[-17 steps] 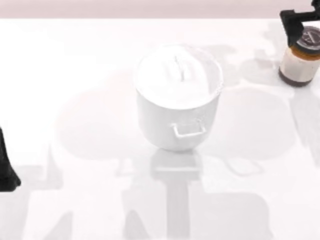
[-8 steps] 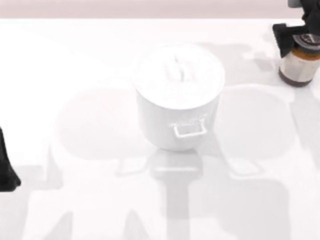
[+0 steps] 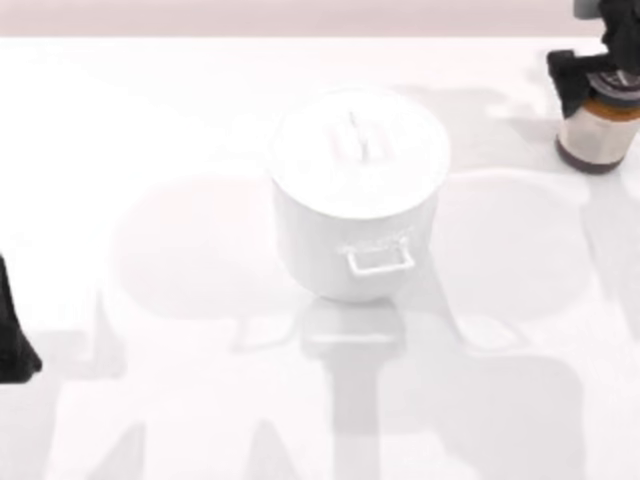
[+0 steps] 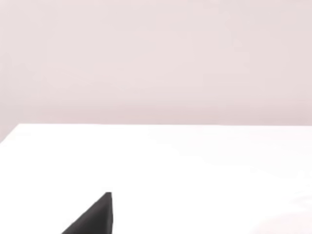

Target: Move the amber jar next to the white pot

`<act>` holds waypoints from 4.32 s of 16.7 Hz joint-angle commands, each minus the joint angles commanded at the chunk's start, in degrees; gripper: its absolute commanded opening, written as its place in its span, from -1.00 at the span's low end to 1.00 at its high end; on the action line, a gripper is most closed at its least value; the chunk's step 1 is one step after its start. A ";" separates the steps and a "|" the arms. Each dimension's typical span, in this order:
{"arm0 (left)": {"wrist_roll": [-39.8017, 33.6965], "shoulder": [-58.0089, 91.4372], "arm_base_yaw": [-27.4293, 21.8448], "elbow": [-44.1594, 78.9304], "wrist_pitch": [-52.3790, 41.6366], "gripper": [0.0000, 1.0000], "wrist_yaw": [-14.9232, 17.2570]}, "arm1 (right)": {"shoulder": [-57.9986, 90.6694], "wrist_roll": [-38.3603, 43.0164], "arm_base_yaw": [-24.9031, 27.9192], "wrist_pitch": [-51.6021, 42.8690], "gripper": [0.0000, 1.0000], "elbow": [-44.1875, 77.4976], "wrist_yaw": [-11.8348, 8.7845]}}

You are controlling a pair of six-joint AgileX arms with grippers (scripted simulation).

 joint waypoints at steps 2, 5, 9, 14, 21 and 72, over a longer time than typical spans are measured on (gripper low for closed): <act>0.00 0.00 0.00 0.00 0.00 1.00 0.00 | 0.00 0.00 0.00 0.00 0.25 0.00 0.00; 0.00 0.00 0.00 0.00 0.00 1.00 0.00 | 0.00 0.00 0.00 0.00 -0.21 0.00 0.00; 0.00 0.00 0.00 0.00 0.00 1.00 0.00 | 0.00 0.00 0.00 0.00 -0.81 0.00 0.00; 0.00 0.00 0.00 0.00 0.00 1.00 0.00 | 0.00 0.00 0.00 0.00 -1.00 0.00 0.00; 0.00 0.00 0.00 0.00 0.00 1.00 0.00 | -0.62 0.04 -0.13 0.20 -1.00 -0.78 -0.05; 0.00 0.00 0.00 0.00 0.00 1.00 0.00 | -49.11 22.19 15.89 40.28 -1.00 -89.80 3.61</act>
